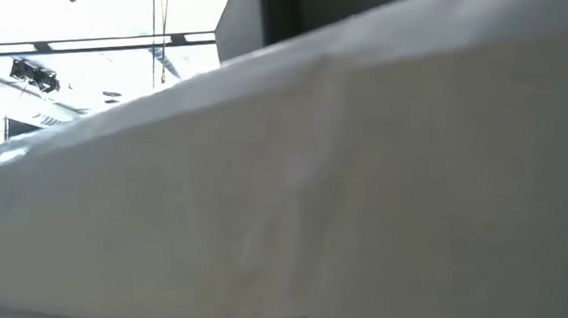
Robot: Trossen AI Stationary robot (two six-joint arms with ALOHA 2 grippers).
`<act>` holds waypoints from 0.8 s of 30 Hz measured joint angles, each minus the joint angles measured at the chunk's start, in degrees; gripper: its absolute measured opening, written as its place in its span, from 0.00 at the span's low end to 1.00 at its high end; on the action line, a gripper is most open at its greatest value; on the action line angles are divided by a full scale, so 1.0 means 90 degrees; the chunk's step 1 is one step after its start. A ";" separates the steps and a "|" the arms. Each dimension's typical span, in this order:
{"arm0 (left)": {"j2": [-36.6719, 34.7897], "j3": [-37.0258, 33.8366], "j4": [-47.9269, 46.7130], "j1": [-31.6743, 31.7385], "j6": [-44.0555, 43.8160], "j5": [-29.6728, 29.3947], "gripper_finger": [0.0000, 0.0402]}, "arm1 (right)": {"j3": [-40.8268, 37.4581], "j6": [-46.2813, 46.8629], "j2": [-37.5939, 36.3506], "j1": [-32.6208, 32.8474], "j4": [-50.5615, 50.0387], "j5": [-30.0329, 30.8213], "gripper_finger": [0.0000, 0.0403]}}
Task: Place trash/remove bag and relplace
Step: Remove the pink trash bag from the trash bin
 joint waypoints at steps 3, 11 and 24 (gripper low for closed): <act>0.0000 0.0000 -0.0042 0.0008 0.0320 -0.0003 0.01 | 0.0000 -0.0119 0.0174 0.0393 -0.0105 0.0644 0.50; 0.0000 0.0000 -0.0063 -0.0014 0.0570 -0.0027 0.01 | -0.0007 -0.0376 0.0439 0.1087 -0.0330 0.2740 0.50; 0.0000 0.0000 -0.0226 -0.0024 0.0574 -0.0024 0.01 | -0.0005 -0.0322 0.0869 0.0962 -0.0313 0.2861 0.39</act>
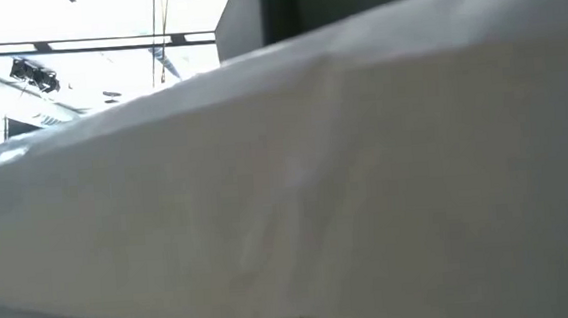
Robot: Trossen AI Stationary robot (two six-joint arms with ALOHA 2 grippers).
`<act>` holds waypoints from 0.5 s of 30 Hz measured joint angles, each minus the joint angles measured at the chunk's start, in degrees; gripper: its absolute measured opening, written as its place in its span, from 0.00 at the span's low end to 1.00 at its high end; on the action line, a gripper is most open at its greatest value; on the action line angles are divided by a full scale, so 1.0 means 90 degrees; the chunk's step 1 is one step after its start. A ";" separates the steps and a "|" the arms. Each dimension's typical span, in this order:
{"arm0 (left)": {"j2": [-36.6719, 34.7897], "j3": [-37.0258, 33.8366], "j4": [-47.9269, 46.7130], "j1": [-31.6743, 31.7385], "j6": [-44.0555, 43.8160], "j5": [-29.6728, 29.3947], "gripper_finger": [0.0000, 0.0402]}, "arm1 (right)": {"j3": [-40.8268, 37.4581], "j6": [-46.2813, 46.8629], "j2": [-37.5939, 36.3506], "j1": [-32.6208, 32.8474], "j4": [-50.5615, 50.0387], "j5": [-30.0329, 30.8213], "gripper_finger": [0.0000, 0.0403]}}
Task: Place trash/remove bag and relplace
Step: Remove the pink trash bag from the trash bin
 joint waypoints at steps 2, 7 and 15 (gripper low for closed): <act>0.0000 0.0000 -0.0016 -0.0010 -0.0002 0.0000 0.01 | 0.0000 0.0070 -0.0009 -0.0011 -0.0004 0.0029 0.35; 0.0000 0.0000 -0.0024 -0.0032 -0.0002 -0.0003 0.01 | -0.0001 0.0072 -0.0160 -0.0006 -0.0043 0.0018 0.18; 0.0000 0.0000 -0.0130 -0.0034 0.0000 -0.0002 0.01 | -0.0002 0.0033 -0.0300 0.0065 -0.0498 0.0006 0.01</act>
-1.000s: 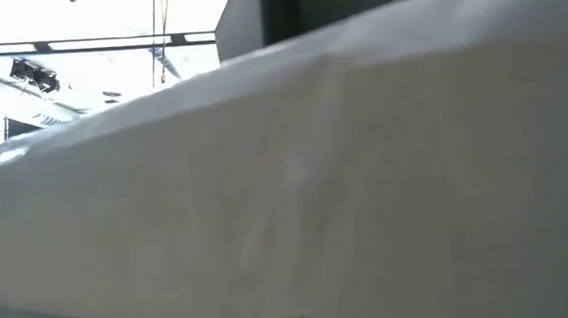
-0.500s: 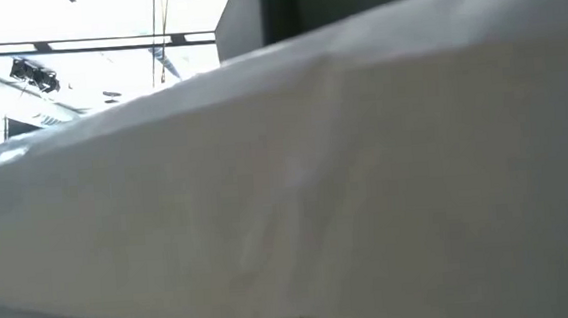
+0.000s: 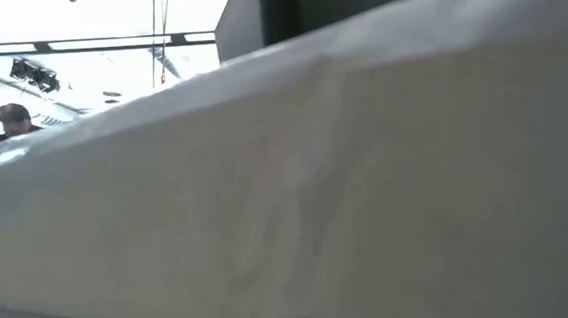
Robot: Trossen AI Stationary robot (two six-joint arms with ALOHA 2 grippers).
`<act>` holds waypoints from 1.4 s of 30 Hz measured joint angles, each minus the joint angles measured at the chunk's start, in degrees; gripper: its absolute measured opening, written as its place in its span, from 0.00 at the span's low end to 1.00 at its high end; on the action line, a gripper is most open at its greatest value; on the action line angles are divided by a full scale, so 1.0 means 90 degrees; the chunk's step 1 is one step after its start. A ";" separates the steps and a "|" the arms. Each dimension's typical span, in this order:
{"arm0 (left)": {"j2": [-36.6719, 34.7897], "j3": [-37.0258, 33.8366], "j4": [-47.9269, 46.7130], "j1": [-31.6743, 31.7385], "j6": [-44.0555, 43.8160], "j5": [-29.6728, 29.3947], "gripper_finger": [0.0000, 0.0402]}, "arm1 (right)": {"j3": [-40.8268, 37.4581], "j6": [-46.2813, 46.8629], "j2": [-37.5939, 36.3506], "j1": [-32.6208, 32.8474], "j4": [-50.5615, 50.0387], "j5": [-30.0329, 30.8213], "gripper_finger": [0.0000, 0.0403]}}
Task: Place trash/remove bag and relplace
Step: Remove the pink trash bag from the trash bin
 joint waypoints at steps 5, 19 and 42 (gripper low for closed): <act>0.0000 0.0000 0.0001 0.0030 0.0005 -0.0002 0.01 | 0.0000 -0.0101 -0.0007 0.0018 -0.0042 -0.0129 0.02; 0.0000 0.0000 0.0021 0.0039 -0.0048 -0.0149 0.01 | 0.0001 -0.0344 -0.0005 0.0013 -0.0356 -0.0855 0.16; 0.0004 -0.0838 0.0871 0.0548 -0.0438 -0.0396 0.01 | 0.0464 -0.0244 -0.0779 0.0262 -0.0258 -0.0973 0.00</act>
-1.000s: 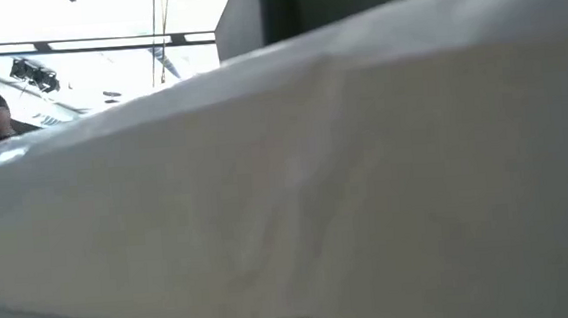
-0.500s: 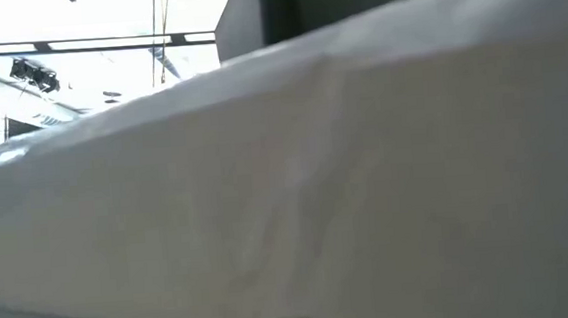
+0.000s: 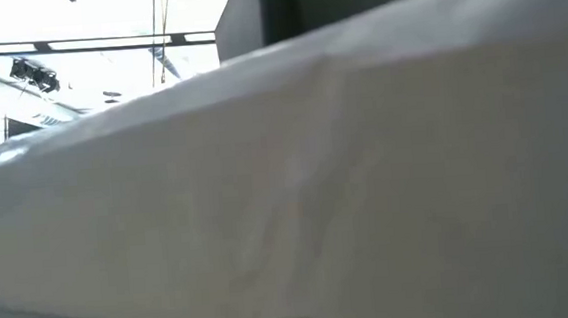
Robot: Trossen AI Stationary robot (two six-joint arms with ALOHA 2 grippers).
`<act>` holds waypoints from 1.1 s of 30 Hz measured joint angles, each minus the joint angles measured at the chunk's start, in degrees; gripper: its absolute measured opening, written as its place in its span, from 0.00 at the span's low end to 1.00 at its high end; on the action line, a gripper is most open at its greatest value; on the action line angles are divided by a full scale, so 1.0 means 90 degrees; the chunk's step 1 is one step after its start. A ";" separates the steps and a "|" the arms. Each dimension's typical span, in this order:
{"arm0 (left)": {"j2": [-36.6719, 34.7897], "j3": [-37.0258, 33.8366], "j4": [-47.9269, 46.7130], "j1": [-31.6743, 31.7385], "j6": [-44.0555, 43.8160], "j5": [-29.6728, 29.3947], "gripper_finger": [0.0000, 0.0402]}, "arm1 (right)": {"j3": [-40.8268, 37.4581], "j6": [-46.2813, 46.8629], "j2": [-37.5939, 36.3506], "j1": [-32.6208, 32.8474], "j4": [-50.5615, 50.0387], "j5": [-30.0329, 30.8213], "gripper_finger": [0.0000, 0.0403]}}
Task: Place trash/remove bag and relplace
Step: Remove the pink trash bag from the trash bin
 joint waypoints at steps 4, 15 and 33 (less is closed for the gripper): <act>0.0003 -0.0038 0.0438 0.0279 0.0455 -0.0224 0.01 | 0.0395 -0.0491 -0.0006 -0.0126 0.0019 -0.0116 0.00; -0.0003 -0.0033 0.1086 0.0621 0.1152 0.0165 0.01 | 0.0464 0.0534 0.0187 -0.0195 -0.0078 -0.0848 0.11; -0.0002 -0.0031 0.0497 0.0578 0.0725 0.0304 0.01 | 0.0452 -0.5964 0.1085 -0.0213 -0.0536 -0.1853 0.36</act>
